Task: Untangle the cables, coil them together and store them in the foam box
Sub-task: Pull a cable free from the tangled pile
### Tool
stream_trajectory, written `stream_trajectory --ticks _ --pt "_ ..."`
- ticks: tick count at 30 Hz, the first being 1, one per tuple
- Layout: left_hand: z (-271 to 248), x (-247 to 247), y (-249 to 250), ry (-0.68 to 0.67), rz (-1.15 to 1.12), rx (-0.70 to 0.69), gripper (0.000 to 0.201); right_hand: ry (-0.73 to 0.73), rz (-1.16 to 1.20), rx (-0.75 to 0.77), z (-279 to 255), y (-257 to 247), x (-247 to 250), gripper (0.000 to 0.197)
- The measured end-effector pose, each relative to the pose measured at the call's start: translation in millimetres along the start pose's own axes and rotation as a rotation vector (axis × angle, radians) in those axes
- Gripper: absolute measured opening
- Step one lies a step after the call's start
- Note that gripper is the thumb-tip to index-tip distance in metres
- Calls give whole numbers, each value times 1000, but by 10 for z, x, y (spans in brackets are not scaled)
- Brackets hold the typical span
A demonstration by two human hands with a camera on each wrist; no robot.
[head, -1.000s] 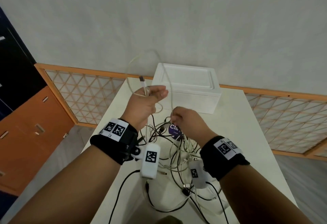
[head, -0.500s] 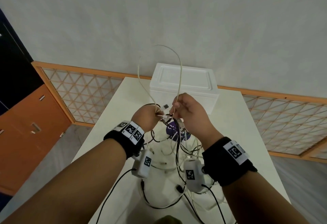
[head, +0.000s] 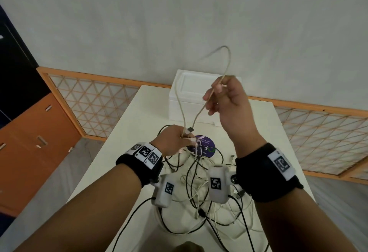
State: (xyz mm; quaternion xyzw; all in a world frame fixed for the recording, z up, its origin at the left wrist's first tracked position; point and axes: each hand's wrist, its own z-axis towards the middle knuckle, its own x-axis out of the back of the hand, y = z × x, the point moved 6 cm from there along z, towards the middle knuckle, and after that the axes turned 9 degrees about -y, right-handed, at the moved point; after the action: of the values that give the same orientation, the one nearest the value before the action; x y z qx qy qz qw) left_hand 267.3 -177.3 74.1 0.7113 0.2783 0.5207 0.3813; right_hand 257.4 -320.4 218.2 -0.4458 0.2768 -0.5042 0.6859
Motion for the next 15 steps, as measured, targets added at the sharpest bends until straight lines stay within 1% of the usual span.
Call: stream_trajectory --ticks 3,5,6,7,8,10,11,13,14,15 --pt "-5 65 -287 17 69 118 24 149 -28 79 11 -270 233 18" --pt "-44 114 -449 28 97 197 36 263 -66 84 -3 -315 472 20" --pt "-59 128 -538 37 64 234 38 313 -114 65 -21 -296 587 22" --pt "-82 133 -595 46 6 262 37 354 -225 32 -51 -262 702 22" --pt "-106 138 -637 65 -77 272 39 373 -402 -18 -87 -222 806 20" --pt "-144 174 -688 134 -232 244 47 333 -771 -177 -192 -76 997 17" --pt "-168 208 -688 181 -280 230 44 297 -920 -306 -270 21 1090 18" --pt "-209 261 -669 265 -326 227 31 185 -1159 -618 -485 222 1221 22" --pt "-220 280 -653 302 -352 228 27 111 -1247 -735 -584 304 1217 22" --pt "-234 287 -610 335 -392 226 24 46 -1305 -802 -653 361 1172 22"
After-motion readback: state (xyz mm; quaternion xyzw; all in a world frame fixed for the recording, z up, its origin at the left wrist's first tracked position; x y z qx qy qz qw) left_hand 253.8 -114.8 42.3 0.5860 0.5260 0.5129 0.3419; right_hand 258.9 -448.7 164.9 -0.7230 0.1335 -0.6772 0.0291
